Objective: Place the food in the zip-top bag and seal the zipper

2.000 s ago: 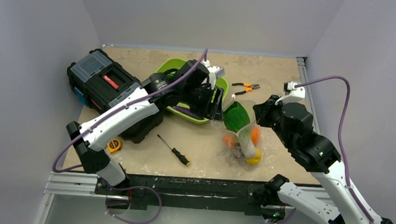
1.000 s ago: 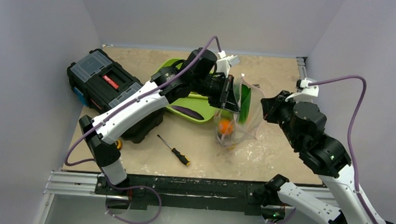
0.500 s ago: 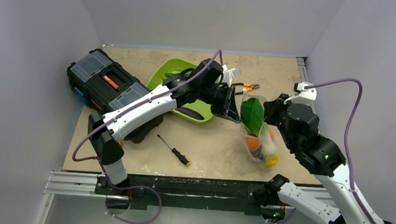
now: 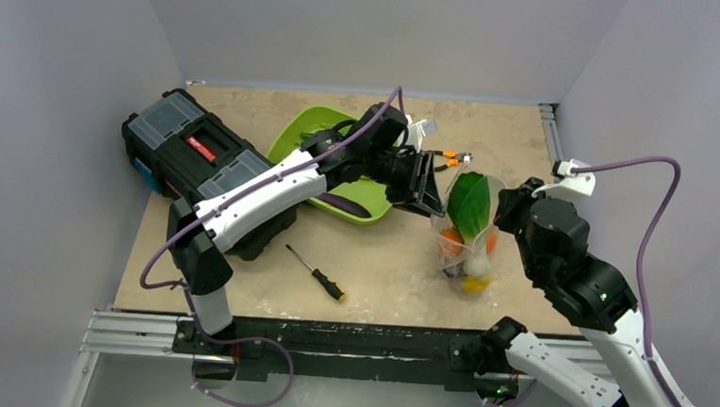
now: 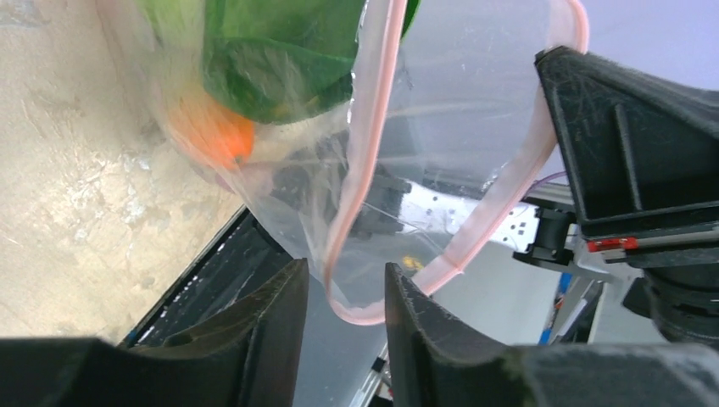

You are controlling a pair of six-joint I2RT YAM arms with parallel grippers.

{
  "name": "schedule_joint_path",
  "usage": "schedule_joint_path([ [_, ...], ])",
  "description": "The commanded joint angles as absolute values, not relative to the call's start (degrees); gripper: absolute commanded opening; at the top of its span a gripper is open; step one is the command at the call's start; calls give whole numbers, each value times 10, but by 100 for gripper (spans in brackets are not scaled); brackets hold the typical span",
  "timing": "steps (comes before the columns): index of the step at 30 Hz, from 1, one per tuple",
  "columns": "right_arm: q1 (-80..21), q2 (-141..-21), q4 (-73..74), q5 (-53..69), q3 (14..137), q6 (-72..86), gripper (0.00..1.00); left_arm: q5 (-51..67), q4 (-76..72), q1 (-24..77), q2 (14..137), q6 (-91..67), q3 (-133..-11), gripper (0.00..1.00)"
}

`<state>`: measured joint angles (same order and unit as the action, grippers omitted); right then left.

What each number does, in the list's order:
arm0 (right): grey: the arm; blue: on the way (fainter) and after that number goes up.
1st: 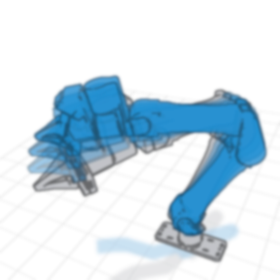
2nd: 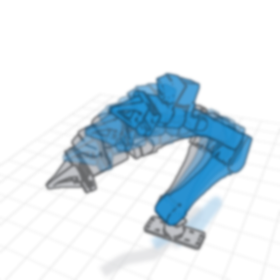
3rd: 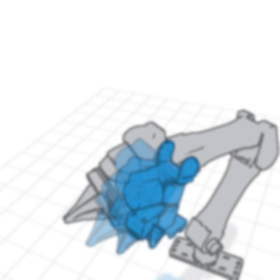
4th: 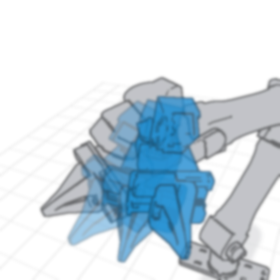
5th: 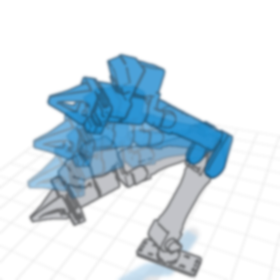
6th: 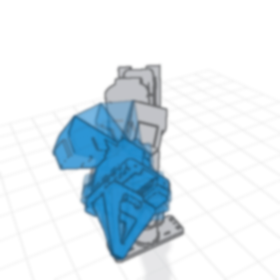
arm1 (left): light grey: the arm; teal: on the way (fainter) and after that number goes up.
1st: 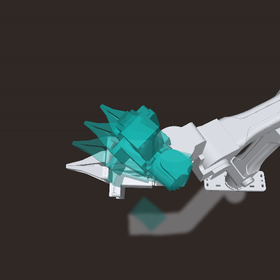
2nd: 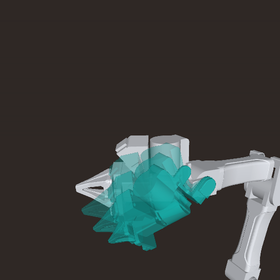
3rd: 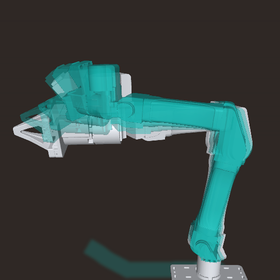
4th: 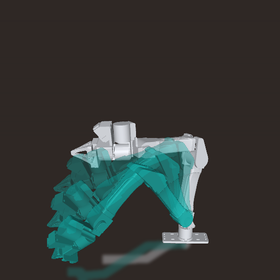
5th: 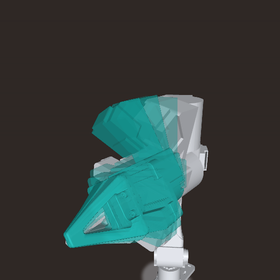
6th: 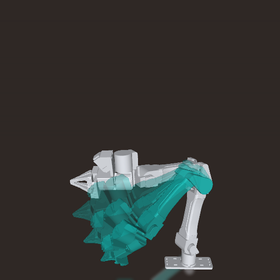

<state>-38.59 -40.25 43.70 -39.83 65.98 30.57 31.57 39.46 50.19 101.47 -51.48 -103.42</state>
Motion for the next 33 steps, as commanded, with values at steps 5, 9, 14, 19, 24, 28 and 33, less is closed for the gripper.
schedule_joint_path([
  [5, -384, -398, 379, -450, 679, 283, 0, 304, 351, 462, 954, -479, -1030, 51],
  [9, -385, -404, 379, -441, 677, 283, 0, 275, 333, 432, 908, -447, -986, 55],
  [14, -385, -409, 378, -432, 675, 272, 0, 140, 339, 418, 863, -398, -956, 65],
  [19, -385, -419, 379, -423, 675, 264, 0, -62, 441, 414, 877, -487, -979, 63],
  [24, -385, -427, 383, -413, 676, 263, 0, -145, 558, 408, 943, -595, -1034, 66],
  [28, -385, -427, 390, -415, 678, 258, 0, -130, 591, 393, 986, -681, -1042, 75],
  [33, -385, -421, 398, -423, 680, 253, 0, -132, 677, 380, 1079, -791, -1104, 82],
])
